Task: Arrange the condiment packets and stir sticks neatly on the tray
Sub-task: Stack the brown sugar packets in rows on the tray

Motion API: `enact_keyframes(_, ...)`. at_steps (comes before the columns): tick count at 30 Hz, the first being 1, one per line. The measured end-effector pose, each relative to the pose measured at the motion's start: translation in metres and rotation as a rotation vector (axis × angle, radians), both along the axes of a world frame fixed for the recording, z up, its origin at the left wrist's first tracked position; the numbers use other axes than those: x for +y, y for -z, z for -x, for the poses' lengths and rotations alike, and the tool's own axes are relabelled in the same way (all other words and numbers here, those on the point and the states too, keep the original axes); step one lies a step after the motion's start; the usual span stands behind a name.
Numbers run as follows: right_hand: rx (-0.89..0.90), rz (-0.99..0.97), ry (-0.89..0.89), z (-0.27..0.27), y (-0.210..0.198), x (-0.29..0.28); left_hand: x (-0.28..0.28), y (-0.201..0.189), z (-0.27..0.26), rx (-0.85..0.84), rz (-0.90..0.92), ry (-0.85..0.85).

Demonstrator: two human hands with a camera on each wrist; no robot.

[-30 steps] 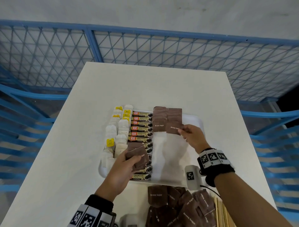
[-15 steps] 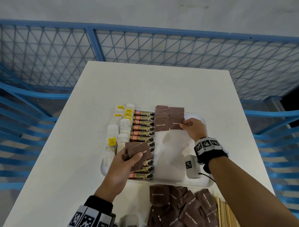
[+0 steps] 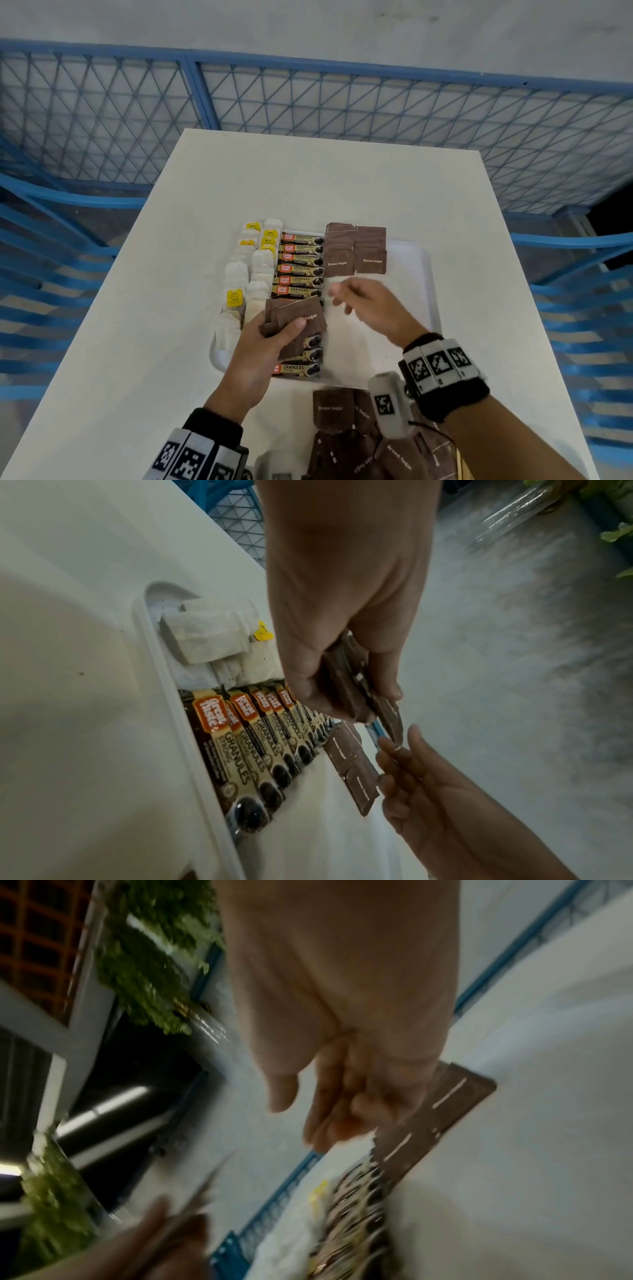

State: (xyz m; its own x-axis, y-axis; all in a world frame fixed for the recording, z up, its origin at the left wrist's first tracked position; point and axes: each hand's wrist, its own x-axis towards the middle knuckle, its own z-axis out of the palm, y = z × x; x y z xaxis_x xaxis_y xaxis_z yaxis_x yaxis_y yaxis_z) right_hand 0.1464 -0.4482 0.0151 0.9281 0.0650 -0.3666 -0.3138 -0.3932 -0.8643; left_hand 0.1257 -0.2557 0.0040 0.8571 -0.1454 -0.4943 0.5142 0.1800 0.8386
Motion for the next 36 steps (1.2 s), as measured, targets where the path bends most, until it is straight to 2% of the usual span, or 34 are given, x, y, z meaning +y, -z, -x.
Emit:
enact_keyframes(4, 0.081, -0.228, -0.082, 0.019, 0.003, 0.015, -0.003, -0.002, 0.001, 0.005, 0.000, 0.023)
enact_keyframes(8, 0.087, -0.277, -0.029, 0.023, 0.013, 0.010, -0.009, 0.002, 0.002, 0.117, 0.041, 0.022)
enact_keyframes(13, 0.091, -0.295, 0.086, 0.018, 0.021, -0.018, -0.016, 0.000, 0.000, 0.203, 0.117, 0.105)
enact_keyframes(20, -0.005, -0.105, 0.408, -0.013, 0.042, -0.066, -0.023, 0.000, -0.010, 0.136, 0.071, 0.118)
enact_keyframes(31, 0.045, 0.256, 0.410, -0.047, 0.062, -0.083, -0.017, 0.002, -0.010, 0.075, 0.133, 0.093)
enact_keyframes(36, 0.024, 0.258, 0.465, -0.045, 0.057, -0.073, -0.017, 0.002, -0.010, 0.062, 0.138, 0.071)
